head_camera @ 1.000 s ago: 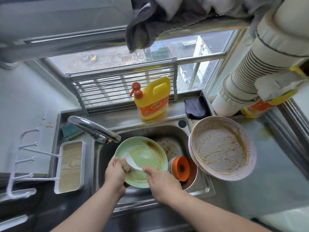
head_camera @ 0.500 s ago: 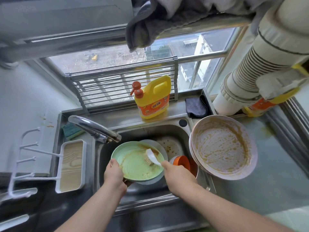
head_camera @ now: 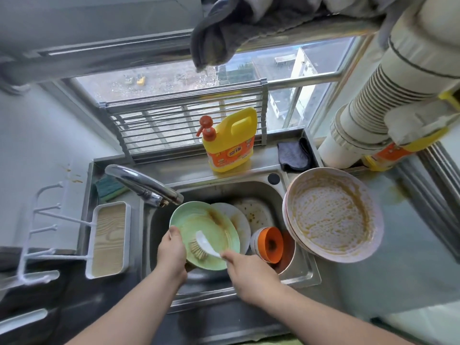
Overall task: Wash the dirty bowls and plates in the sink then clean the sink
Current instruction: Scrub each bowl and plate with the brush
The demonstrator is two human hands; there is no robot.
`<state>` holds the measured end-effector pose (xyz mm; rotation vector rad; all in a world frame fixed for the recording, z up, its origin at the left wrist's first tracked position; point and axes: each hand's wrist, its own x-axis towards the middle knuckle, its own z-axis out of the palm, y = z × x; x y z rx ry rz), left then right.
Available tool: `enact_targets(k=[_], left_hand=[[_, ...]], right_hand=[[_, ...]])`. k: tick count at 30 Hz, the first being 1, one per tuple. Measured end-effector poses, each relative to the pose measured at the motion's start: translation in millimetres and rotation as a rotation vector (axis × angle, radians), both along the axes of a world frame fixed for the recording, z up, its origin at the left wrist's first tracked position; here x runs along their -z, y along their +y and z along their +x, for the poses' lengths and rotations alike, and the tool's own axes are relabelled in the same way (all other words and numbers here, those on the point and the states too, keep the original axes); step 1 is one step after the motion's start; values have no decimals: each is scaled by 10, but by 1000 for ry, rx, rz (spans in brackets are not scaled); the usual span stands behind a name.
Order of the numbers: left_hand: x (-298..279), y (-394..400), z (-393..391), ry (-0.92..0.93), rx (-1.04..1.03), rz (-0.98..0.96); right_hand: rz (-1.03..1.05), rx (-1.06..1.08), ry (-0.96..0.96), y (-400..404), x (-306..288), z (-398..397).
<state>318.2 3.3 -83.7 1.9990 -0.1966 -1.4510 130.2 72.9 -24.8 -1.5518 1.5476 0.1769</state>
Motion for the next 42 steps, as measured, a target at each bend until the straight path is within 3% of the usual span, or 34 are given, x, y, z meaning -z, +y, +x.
enact_targets(k=[5, 11, 15, 17, 19, 24, 28, 31, 33, 38, 42], left_hand=[[-140, -15, -65, 18, 53, -30], [-150, -94, -60, 2, 81, -33], [-237, 75, -181, 50, 109, -32], [-269, 21, -95, 47, 67, -36], [-256, -47, 12, 31, 25, -59], [-193, 81, -31, -109, 135, -112], [-108, 186, -64, -162, 250, -175], [-161, 122, -20, -208, 320, -218], [-176, 50, 47, -236, 322, -272], [-325, -42, 131, -389, 405, -383], [-314, -25, 300, -484, 560, -476]], right_hand=[[-58, 90, 182, -459, 326, -360], [-75, 24, -89, -183, -39, 10], [-78, 149, 124, -648, 170, -88], [-22, 109, 226, -546, 250, -299], [-9, 88, 208, -210, 233, -337], [-47, 125, -112, -48, -3, 218], [-132, 172, 41, -627, 128, 204], [-23, 140, 212, -633, 279, -142], [32, 151, 190, -369, 379, -196], [47, 288, -99, 238, 377, 172], [-47, 232, 53, -9, 327, -93]])
